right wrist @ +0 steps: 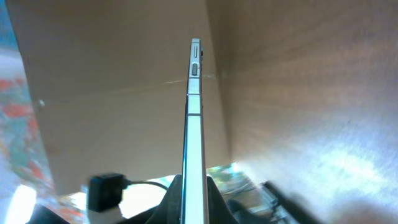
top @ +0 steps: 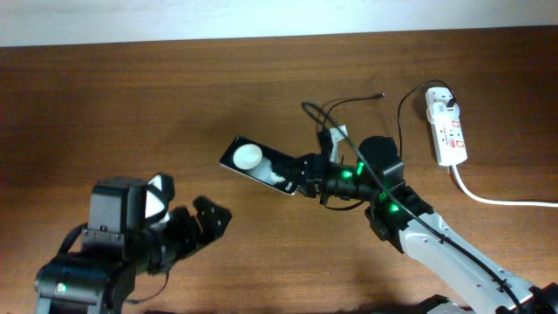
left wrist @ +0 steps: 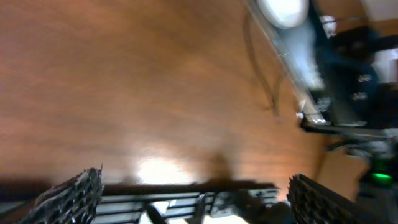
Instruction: Plug charger to phone and switch on socket
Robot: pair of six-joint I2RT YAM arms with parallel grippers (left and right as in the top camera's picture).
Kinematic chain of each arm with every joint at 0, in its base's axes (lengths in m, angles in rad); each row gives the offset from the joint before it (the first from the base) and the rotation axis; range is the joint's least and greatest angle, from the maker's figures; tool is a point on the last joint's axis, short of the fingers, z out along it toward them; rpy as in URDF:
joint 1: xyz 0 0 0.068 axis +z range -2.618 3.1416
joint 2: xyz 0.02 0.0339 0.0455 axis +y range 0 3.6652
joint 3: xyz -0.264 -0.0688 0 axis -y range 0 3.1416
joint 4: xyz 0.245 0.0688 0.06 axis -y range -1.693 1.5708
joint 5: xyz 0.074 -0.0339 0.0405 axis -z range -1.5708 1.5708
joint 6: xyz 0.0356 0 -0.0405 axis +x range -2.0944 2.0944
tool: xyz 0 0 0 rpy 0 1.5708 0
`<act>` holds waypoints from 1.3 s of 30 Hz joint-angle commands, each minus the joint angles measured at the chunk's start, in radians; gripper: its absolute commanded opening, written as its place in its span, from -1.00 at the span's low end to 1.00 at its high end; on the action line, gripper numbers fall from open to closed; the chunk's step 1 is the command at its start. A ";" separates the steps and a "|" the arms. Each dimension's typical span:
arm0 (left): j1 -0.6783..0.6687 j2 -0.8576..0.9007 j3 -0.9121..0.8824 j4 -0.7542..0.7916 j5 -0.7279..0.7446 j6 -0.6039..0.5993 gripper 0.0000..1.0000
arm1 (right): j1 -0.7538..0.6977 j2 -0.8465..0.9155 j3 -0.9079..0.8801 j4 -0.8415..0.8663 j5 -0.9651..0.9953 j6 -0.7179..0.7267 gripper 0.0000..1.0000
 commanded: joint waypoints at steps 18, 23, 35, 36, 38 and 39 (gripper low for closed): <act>-0.008 0.346 -0.002 0.279 0.174 -0.692 0.79 | -0.002 -0.021 0.020 0.008 -0.095 0.426 -0.92; -0.129 0.359 -0.002 0.553 0.148 -0.693 0.47 | -0.002 -0.021 0.020 0.009 -0.090 0.586 -0.92; -0.185 0.390 -0.002 0.552 -0.076 -0.870 -0.13 | -0.002 -0.021 0.020 0.009 -0.087 0.586 -0.92; -0.187 0.415 -0.002 0.553 -0.075 -0.876 -0.16 | -0.002 -0.021 0.020 0.009 -0.088 0.586 -0.92; -0.201 0.456 -0.002 0.553 -0.072 -0.929 -0.26 | -0.002 -0.021 0.020 0.009 -0.090 0.586 -0.92; -0.204 0.478 -0.002 0.557 -0.064 -0.951 -0.28 | -0.002 -0.021 0.020 0.009 -0.090 0.586 -0.92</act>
